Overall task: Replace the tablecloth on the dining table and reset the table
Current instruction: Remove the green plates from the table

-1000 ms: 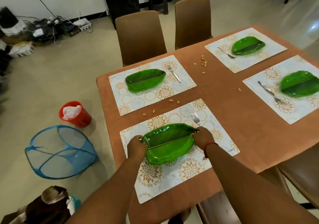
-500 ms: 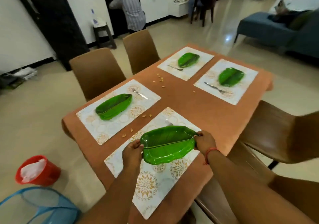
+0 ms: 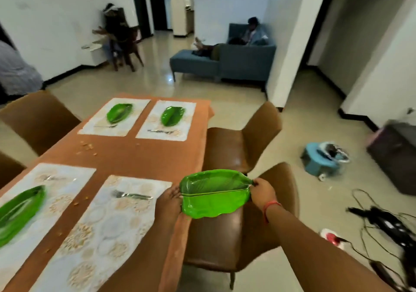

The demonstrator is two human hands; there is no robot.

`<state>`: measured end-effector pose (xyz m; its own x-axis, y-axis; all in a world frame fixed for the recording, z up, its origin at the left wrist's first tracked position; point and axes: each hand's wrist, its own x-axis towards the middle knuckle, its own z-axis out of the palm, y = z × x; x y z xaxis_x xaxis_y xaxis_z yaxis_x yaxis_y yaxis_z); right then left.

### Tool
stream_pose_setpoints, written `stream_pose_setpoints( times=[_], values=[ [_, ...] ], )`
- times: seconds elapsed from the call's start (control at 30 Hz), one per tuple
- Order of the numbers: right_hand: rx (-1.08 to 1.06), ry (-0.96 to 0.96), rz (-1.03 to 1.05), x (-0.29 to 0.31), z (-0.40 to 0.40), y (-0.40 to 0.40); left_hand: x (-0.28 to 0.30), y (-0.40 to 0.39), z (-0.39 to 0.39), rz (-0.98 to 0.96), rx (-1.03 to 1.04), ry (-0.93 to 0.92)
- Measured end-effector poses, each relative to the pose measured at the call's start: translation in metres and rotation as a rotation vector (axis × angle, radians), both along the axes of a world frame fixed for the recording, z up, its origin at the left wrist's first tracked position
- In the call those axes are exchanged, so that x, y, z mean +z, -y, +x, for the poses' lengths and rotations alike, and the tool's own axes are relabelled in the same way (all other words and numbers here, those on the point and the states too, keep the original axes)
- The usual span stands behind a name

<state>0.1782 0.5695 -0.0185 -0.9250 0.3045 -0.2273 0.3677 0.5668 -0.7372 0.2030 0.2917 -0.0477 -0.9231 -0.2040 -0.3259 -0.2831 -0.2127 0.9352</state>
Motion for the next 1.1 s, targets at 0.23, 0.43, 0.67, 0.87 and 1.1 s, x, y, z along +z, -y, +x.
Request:
stream_pose_setpoints(
  times=[0.23,0.43,0.67,0.87,1.1],
  values=[
    [-0.155,-0.046,-0.040,0.019,0.040,-0.156,0.036,-0.166,-0.017,0.009,-0.128,-0.024],
    [-0.279,-0.047,-0.089,0.017,0.068,-0.324,0.042,-0.334,-0.012,-0.099,-0.255,-0.131],
    [-0.397,-0.083,-0.166,0.019,0.065,-0.446,0.027,-0.462,-0.034,-0.355,-0.339,-0.166],
    [-0.365,-0.066,-0.180,0.002,0.013,-0.495,-0.007,-0.501,-0.086,-0.479,-0.290,-0.116],
    [-0.348,-0.037,-0.214,-0.021,-0.091,-0.535,0.009,-0.552,-0.170,-0.395,-0.257,-0.080]
  ],
)
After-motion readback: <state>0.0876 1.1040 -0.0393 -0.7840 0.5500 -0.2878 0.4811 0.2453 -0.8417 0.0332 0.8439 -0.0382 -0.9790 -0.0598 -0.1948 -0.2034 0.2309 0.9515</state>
